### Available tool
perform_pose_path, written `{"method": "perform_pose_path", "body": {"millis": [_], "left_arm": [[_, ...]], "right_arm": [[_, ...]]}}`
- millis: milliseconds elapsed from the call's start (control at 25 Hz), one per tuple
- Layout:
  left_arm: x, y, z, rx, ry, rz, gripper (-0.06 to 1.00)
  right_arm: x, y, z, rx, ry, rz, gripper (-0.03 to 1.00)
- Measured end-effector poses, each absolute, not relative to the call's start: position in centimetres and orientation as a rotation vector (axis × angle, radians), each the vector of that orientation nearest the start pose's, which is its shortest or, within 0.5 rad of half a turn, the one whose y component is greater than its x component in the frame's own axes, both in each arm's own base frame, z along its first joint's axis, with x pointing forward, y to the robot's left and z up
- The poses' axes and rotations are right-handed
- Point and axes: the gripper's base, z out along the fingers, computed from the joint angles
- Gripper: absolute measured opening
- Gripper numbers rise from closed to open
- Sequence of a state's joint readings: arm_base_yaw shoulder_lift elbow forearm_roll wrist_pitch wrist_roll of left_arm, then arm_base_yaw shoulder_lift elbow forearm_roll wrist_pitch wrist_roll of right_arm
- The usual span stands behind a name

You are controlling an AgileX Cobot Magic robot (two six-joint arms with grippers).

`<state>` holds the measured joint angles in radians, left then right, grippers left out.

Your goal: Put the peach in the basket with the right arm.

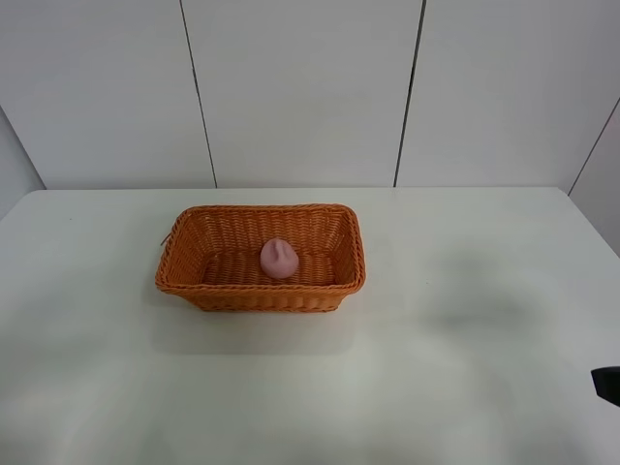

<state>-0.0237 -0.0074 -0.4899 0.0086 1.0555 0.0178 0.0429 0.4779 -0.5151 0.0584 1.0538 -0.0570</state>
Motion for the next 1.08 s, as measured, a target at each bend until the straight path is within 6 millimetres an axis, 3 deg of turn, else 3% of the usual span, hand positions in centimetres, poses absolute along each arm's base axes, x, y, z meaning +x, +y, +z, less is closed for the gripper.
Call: {"method": "perform_pose_path", "body": {"millis": [360, 1080], "left_arm": [[-0.5, 0.1, 27.5, 0.042, 2.041, 0.007, 0.99], [-0.5, 0.1, 27.5, 0.042, 2.041, 0.007, 0.99]], "right_arm": [[0.0, 0.5, 27.8, -0.102, 2.039, 0.062, 0.70], [-0.3, 0.4, 27.8, -0.102, 2.015, 0.062, 0.70]]}}
